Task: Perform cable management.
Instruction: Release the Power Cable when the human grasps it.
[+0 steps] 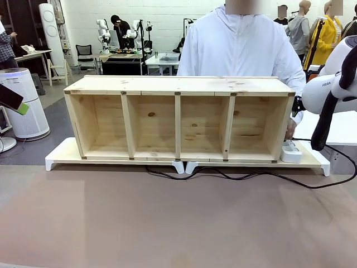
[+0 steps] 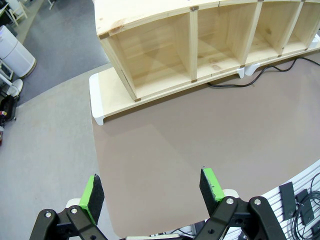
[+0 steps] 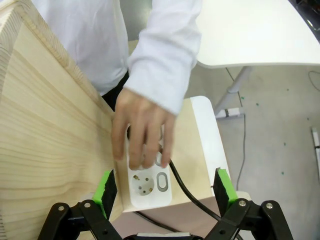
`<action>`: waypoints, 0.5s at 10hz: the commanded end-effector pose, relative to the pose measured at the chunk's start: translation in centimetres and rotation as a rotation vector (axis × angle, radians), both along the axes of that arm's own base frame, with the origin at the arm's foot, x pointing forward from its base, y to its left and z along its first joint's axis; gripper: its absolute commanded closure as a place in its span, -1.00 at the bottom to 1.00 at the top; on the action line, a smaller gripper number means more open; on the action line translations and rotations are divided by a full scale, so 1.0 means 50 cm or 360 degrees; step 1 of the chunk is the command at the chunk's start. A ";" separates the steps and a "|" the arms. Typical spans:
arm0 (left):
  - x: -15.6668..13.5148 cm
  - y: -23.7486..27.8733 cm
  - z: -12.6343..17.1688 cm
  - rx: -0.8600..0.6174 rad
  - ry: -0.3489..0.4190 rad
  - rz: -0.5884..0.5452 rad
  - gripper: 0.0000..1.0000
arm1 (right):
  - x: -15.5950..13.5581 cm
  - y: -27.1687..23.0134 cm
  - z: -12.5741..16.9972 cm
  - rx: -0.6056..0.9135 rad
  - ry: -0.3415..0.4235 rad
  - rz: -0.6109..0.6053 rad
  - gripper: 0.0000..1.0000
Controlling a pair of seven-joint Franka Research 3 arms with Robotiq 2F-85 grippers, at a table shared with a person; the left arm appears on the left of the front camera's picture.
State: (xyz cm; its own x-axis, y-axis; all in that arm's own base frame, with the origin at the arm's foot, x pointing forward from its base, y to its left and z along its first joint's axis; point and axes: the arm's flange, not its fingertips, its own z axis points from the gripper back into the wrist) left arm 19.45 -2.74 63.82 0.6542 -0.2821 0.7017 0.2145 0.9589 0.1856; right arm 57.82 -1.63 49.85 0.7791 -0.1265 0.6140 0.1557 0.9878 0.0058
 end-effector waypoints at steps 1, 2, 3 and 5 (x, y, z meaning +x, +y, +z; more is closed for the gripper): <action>0.004 0.000 0.002 0.0001 -0.0016 0.0002 -1.00 | -0.001 0.003 0.000 -0.0001 0.0012 0.0003 -1.00; 0.004 0.000 0.002 0.0001 -0.0016 0.0002 -1.00 | -0.001 0.003 0.000 -0.0001 0.0012 0.0003 -1.00; 0.004 0.000 0.002 0.0001 -0.0016 0.0002 -1.00 | -0.001 0.003 0.000 -0.0001 0.0012 0.0003 -1.00; 0.004 0.000 0.002 0.0001 -0.0016 0.0002 -1.00 | -0.001 0.003 0.000 -0.0001 0.0012 0.0003 -1.00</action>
State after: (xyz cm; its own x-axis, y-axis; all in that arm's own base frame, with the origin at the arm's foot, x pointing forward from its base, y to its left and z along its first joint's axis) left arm 19.45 -2.74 63.82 0.6542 -0.2821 0.7017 0.2145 0.9589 0.1856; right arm 57.82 -1.63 49.85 0.7791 -0.1265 0.6140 0.1557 0.9878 0.0058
